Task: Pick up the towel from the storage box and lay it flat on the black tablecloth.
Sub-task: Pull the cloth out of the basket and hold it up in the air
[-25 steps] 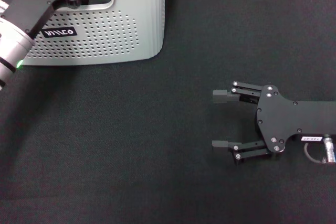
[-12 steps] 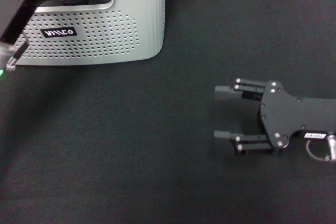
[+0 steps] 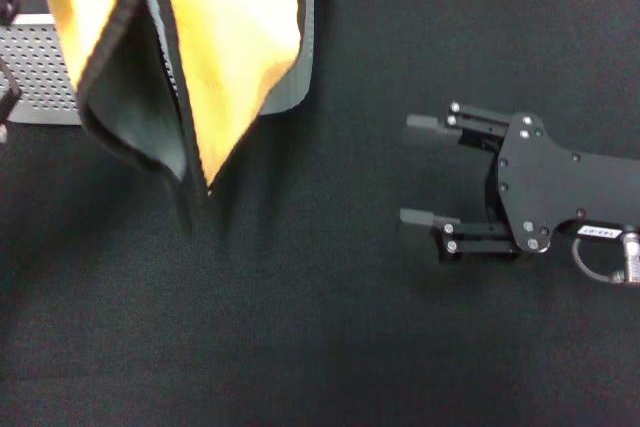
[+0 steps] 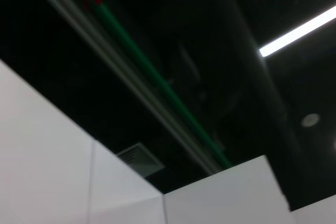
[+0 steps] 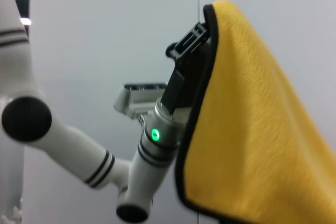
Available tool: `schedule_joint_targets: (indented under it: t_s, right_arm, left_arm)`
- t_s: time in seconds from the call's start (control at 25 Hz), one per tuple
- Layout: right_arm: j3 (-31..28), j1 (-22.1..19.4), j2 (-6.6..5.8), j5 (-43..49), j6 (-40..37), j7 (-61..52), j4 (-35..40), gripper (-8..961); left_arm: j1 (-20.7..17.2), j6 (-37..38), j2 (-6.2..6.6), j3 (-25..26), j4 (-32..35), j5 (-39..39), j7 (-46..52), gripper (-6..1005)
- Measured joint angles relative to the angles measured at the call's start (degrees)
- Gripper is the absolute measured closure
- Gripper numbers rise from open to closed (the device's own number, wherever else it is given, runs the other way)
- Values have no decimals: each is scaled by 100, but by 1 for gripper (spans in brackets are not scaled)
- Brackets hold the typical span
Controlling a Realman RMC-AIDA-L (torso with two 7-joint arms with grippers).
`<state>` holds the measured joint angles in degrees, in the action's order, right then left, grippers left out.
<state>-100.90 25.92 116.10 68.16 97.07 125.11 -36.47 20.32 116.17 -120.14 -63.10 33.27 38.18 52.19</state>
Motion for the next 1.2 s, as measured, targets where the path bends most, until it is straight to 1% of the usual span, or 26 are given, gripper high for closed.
schedule_joint_targets:
  t_s: [0.08, 0.12, 0.16, 0.2, 0.28, 0.32, 0.44, 0.52, 0.64, 0.88, 1.0, 1.2]
  right_arm:
    - [164, 1, 1, -281, 2, 89, 3, 178]
    - [249, 3, 2, -398, 2, 111, 3, 178]
    - [365, 7, 5, -561, 2, 143, 3, 178]
    - [474, 8, 7, -722, 0, 184, 5, 178]
    - [734, 10, 9, -1042, -31, 315, 10, 178]
    - [868, 15, 9, -1202, -66, 381, 12, 178]
    - [1215, 62, 9, -1601, -155, 524, 14, 179]
    - [1426, 106, 9, -1864, -190, 569, 16, 179]
    - [1760, 152, 9, -2304, -297, 646, 17, 179]
    - [2682, 180, 8, -3410, -974, 1224, 18, 180]
    - [2947, 210, 8, -3733, -1311, 1421, 18, 181]
    - [2969, 107, 9, -3819, -1562, 1479, 80, 181]
  left_arm:
    - [-38, -11, 0, -239, -7, -105, -162, 995]
    - [-21, -17, -14, -334, -206, -84, -394, 995]
    - [-21, -17, -14, -334, -206, -84, -394, 995]
    - [0, -24, -24, -438, -365, -72, -573, 995]
    - [35, -26, -33, -710, -610, -113, -905, 995]
    - [37, -26, -44, -948, -671, -189, -1114, 995]
    - [29, -33, -57, -1384, -663, -437, -1368, 995]
    - [38, -80, -56, -1833, -663, -777, -1606, 995]
    - [61, -233, -54, -2301, -671, -1103, -1901, 995]
    - [176, -574, -57, -3096, -630, -1594, -2408, 995]
    - [214, -591, -52, -3262, -626, -1731, -2472, 995]
    - [140, -564, -50, -3300, -531, -1782, -2487, 994]
